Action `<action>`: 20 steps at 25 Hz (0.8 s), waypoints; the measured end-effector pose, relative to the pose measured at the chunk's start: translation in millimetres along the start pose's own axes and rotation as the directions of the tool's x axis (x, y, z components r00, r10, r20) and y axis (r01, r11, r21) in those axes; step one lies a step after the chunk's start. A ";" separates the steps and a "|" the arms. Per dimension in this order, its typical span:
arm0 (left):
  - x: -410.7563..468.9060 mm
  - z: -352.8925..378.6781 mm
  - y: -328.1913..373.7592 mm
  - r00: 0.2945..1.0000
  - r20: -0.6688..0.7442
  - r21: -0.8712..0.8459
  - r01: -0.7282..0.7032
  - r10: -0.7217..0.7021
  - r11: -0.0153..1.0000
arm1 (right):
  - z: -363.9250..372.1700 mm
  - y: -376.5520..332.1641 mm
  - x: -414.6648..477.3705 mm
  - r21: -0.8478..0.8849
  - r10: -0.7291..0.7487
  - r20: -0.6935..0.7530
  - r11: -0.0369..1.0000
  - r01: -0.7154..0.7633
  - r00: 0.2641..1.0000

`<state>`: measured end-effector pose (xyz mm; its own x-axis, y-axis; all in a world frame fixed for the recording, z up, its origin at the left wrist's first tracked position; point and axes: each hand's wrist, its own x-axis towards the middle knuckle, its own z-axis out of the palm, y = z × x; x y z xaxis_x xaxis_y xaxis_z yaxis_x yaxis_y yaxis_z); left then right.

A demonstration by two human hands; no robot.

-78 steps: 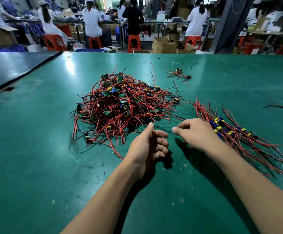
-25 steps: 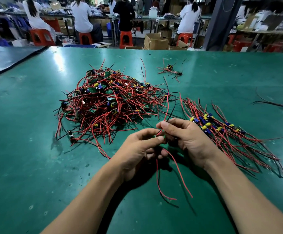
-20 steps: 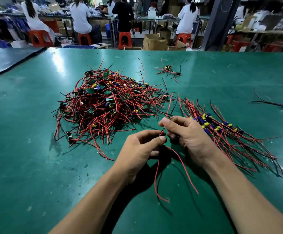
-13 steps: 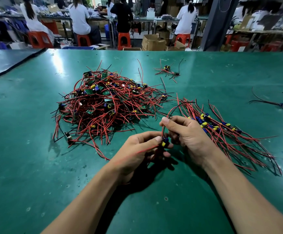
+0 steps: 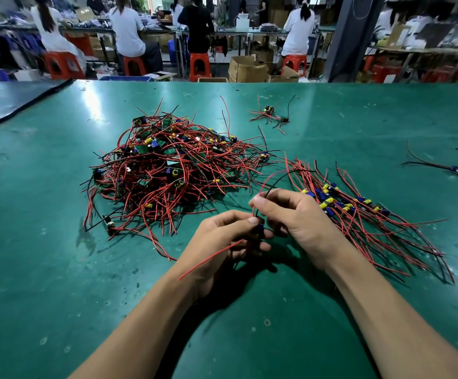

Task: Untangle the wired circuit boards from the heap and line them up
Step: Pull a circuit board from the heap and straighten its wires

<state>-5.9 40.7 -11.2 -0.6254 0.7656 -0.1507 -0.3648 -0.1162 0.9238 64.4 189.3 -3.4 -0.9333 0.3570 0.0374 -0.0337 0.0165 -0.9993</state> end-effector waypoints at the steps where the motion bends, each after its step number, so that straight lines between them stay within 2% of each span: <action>1: 0.8 -0.4 -0.7 1.000 -0.015 0.002 -0.004 0.004 1.000 | 1.1 -0.6 -1.6 0.035 0.044 0.053 0.998 -0.045 0.998; 3: 1.2 0.0 0.6 0.999 -0.041 0.007 0.003 -0.003 1.000 | 2.1 -0.8 -2.2 0.073 0.098 0.098 0.992 -0.105 0.990; 8: -1.3 1.9 3.3 0.999 -0.051 -0.021 -0.003 0.002 1.000 | 5.1 -2.3 -1.7 0.131 0.131 0.058 0.982 -0.137 0.990; 14: -2.8 5.4 3.4 0.994 -0.102 0.034 -0.033 0.037 0.999 | 5.4 -3.3 -2.4 0.152 0.118 0.040 0.981 -0.123 0.992; 17: -4.2 7.5 1.1 0.990 -0.107 0.079 -0.079 0.087 0.994 | 4.0 -5.5 -3.2 0.095 0.104 0.023 0.990 -0.106 0.994; 20: -4.1 7.0 1.0 0.989 -0.125 0.061 -0.077 0.084 0.995 | 7.9 -3.0 -3.8 0.142 0.141 -0.021 0.980 -0.137 0.990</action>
<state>1.1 41.9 -7.2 -0.7351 0.6682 -0.1150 -0.2727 -0.1361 0.9524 65.3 180.4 -0.6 -0.9212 0.3750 -0.1042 0.0441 -0.1655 -0.9852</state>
